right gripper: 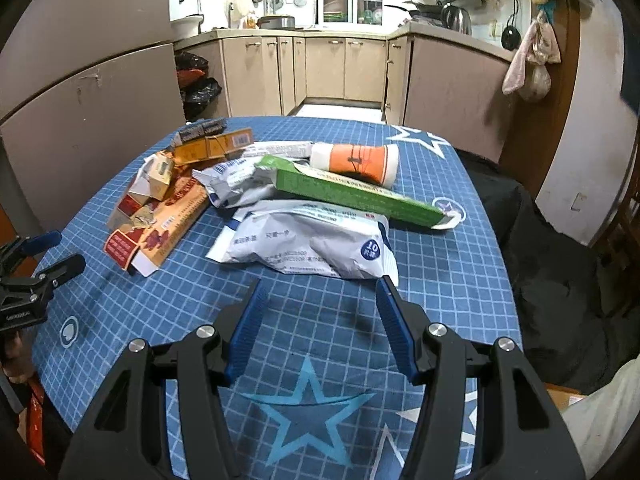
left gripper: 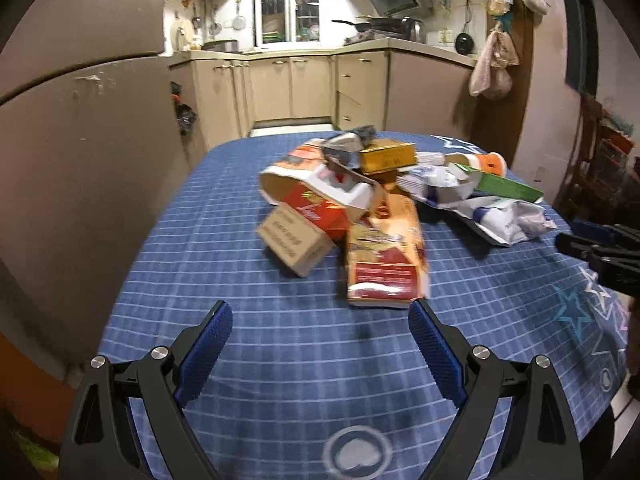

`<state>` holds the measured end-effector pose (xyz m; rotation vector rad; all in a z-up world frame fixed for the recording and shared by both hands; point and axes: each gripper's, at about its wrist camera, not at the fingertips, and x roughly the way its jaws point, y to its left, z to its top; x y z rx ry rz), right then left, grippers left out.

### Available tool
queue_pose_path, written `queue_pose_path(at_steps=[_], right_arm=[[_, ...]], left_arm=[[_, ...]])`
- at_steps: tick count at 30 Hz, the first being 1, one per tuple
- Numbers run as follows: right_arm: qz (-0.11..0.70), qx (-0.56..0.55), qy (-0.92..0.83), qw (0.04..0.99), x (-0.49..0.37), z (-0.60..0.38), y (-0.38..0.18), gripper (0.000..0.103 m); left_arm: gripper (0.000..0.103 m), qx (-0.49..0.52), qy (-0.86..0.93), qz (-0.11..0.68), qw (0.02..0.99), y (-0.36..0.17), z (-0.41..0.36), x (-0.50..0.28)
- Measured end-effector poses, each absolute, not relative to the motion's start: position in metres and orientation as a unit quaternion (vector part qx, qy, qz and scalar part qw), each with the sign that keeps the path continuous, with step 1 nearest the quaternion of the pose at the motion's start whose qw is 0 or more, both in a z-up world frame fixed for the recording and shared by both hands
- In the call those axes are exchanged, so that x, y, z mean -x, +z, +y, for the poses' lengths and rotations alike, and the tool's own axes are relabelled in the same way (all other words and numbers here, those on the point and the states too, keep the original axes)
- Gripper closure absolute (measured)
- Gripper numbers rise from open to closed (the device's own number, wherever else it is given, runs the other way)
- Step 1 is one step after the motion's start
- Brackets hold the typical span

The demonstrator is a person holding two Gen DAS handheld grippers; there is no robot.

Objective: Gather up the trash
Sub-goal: 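Grasp the red Liqun cigarette pack with the left tool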

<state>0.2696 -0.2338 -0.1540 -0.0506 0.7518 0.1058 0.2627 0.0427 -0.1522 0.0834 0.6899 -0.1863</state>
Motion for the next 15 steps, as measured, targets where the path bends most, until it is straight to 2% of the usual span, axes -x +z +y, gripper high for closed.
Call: queue_pose_path(at_steps=[9, 15], right_arm=[[0.373, 0.004, 0.053, 0.926, -0.266, -0.248, -0.162, 0.045], [0.380, -0.001, 0.060, 0.923, -0.263, -0.247, -0.166, 0.045]], left_arm=[[0.013, -0.063, -0.095, 0.328, 0.938, -0.145, 0.066, -0.320], [0.013, -0.147, -0.167, 0.340, 0.914, -0.155, 0.064, -0.353]])
